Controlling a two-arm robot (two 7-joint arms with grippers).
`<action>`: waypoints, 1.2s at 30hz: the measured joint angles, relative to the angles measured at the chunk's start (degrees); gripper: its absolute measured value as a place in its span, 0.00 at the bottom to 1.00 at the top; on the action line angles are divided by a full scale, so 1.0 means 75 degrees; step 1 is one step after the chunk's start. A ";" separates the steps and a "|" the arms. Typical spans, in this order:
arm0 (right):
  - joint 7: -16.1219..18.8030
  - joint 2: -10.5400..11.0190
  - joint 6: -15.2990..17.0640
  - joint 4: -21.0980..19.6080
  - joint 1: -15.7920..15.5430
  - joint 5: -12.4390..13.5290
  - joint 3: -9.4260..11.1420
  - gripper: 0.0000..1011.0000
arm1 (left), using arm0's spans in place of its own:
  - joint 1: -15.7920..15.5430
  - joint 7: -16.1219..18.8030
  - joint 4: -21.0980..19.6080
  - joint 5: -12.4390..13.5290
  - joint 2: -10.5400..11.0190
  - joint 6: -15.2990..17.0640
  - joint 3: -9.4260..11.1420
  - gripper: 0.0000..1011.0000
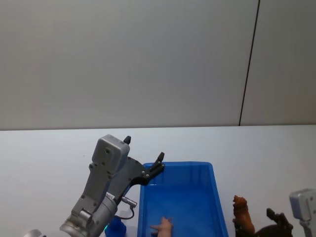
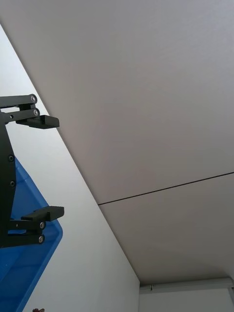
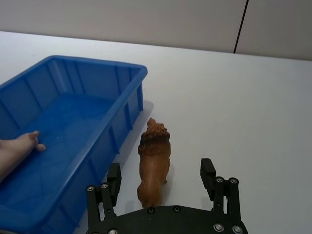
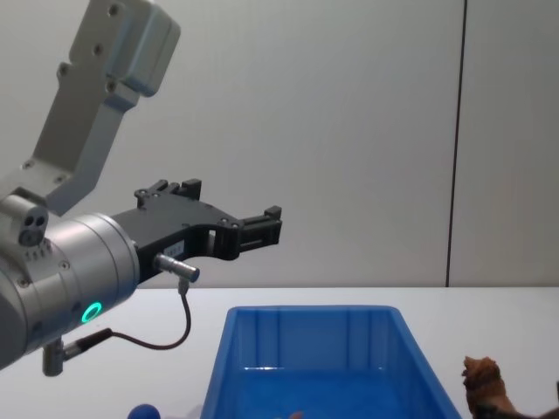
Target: Pick up the two dolls from the table and place them into the box.
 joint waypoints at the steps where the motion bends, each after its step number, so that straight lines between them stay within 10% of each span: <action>1: 0.0024 -0.0014 0.0000 0.0071 0.0001 0.0011 -0.0004 0.99 | 0.0000 0.0000 0.0000 0.0000 0.0000 0.0000 0.0000 0.99; 24: 0.0164 -0.0207 -0.0253 0.0528 0.0114 -0.0008 -0.0082 0.36 | 0.0000 0.0000 0.0000 0.0000 0.0000 0.0000 0.0000 0.99; 36: 0.0157 -0.0197 -0.0542 0.0080 0.0181 -0.0017 -0.0008 0.28 | 0.0000 0.0000 0.0000 -0.0001 0.0000 0.0000 0.0000 0.99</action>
